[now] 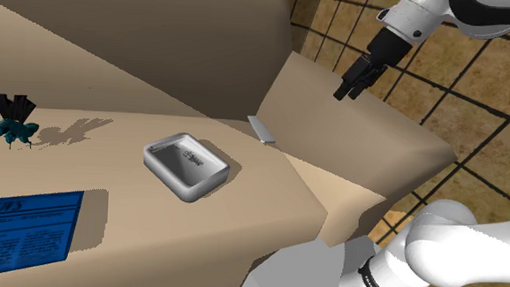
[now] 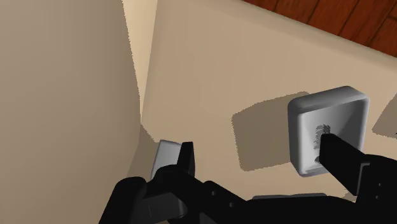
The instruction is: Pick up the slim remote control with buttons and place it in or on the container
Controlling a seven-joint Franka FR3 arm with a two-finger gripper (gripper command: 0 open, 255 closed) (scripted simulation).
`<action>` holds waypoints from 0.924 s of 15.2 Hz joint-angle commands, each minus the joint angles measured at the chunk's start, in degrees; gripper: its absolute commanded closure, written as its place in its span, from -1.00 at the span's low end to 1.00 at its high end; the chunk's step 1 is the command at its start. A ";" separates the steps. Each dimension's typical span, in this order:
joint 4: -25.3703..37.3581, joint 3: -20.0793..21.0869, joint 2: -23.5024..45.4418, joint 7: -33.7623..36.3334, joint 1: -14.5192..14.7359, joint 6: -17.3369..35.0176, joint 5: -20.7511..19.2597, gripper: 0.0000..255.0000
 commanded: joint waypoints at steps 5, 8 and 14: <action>0.48 0.43 7.27 1.26 -1.10 5.32 -0.53 -1.00; 1.53 0.66 13.06 2.31 -1.89 8.94 -1.02 -1.00; 5.38 0.90 25.26 4.61 -3.42 15.03 -2.25 -1.00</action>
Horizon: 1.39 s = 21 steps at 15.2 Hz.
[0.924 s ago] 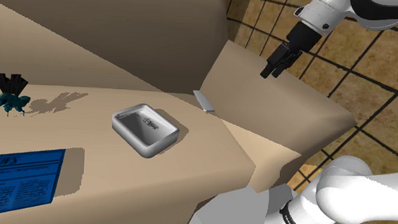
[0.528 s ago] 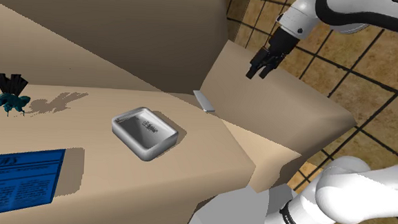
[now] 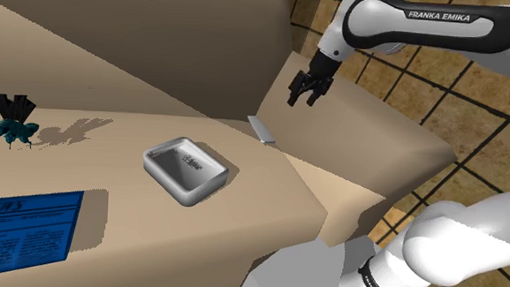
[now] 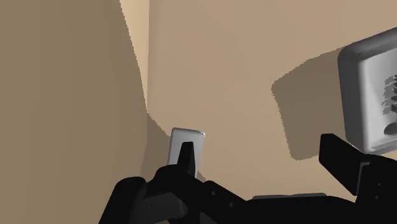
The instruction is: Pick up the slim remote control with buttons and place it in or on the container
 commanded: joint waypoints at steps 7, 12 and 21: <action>8.11 -0.42 16.95 3.10 -1.83 5.81 -2.00 -1.00; 15.20 -1.07 27.73 5.11 -2.61 7.59 -3.15 -1.00; 32.36 -2.93 47.82 8.05 -3.78 7.05 -4.24 -1.00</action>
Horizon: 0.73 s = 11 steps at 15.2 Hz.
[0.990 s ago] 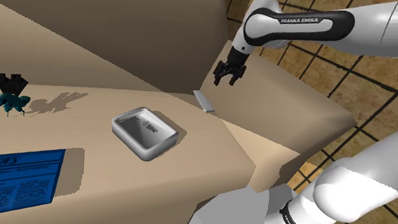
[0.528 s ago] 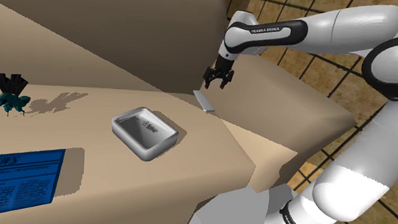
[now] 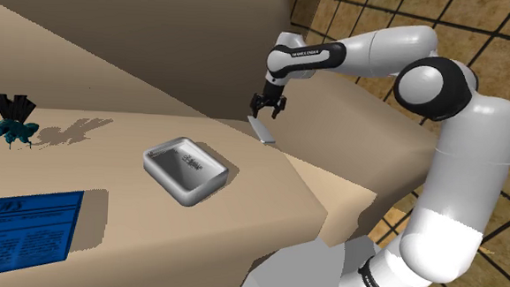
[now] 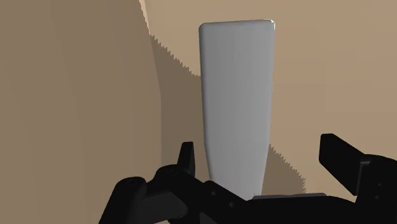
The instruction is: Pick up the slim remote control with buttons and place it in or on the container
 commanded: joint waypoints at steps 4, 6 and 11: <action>3.42 -0.46 5.51 0.87 -0.22 1.22 -0.12 -1.00; 2.73 -0.46 6.08 0.87 -0.24 2.48 -0.12 -1.00; 1.58 -0.47 7.18 0.87 -0.28 4.72 -0.12 -1.00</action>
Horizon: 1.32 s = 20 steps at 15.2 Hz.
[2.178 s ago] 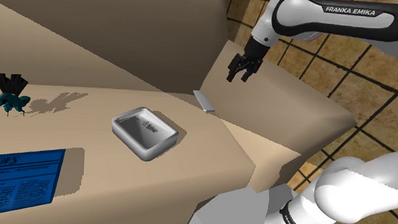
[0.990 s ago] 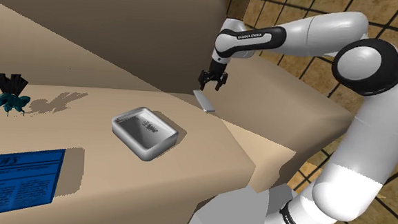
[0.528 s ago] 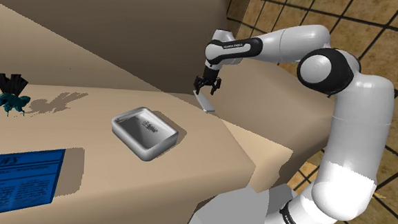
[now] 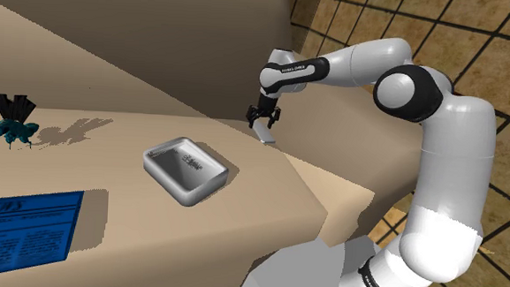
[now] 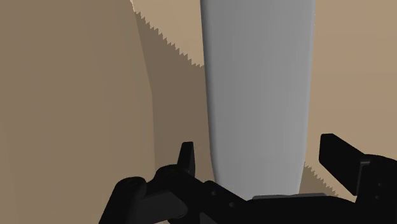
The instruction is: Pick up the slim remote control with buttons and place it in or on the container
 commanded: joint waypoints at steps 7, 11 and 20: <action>-0.07 0.02 0.14 0.07 0.05 0.23 -0.01 1.00; -0.05 0.02 0.15 0.07 0.05 0.23 -0.01 1.00; 1.09 0.01 -1.16 0.03 0.06 -2.22 0.00 1.00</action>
